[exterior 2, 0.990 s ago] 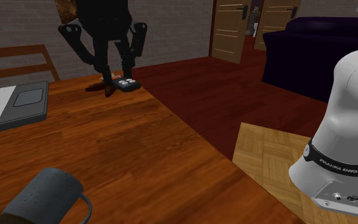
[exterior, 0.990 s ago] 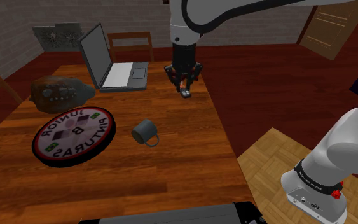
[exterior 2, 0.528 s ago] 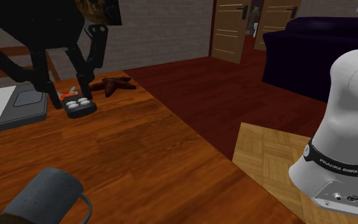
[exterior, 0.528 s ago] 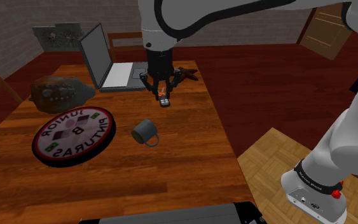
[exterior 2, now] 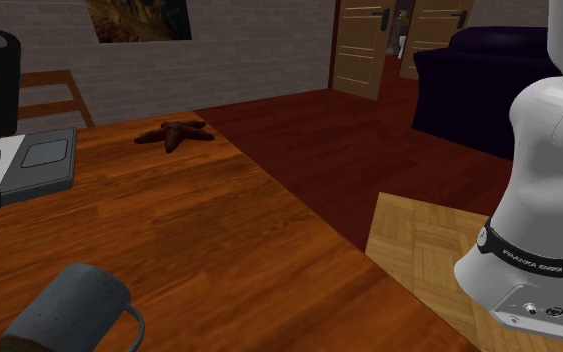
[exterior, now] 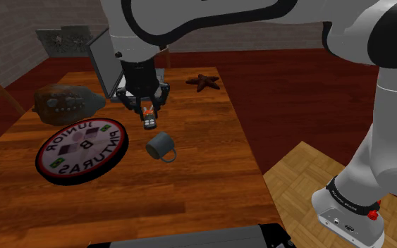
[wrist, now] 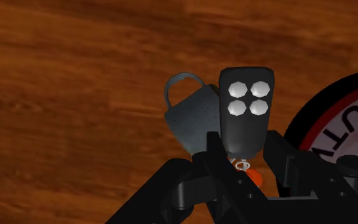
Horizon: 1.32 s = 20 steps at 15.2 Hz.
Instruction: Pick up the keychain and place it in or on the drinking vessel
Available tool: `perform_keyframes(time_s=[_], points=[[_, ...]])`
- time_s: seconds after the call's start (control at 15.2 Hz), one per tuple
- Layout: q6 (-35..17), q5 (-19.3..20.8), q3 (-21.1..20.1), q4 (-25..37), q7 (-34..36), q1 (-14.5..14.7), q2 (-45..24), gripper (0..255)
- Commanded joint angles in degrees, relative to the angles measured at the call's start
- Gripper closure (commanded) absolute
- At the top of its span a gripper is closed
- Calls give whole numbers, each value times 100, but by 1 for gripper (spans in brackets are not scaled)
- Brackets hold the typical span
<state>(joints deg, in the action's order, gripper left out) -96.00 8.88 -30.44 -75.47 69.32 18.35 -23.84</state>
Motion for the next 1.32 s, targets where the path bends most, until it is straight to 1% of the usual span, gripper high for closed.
perform_keyframes(time_s=[0.0, 0.46, 0.99, 1.25], points=[[33, 103, 6, 233, 126, 155, -219, 255], [-525, 96, 21, -366, 129, 70, -185, 255], [-1101, 137, 52, -898, 151, 23, -241, 255], [-1101, 137, 52, -898, 151, 23, -241, 255]])
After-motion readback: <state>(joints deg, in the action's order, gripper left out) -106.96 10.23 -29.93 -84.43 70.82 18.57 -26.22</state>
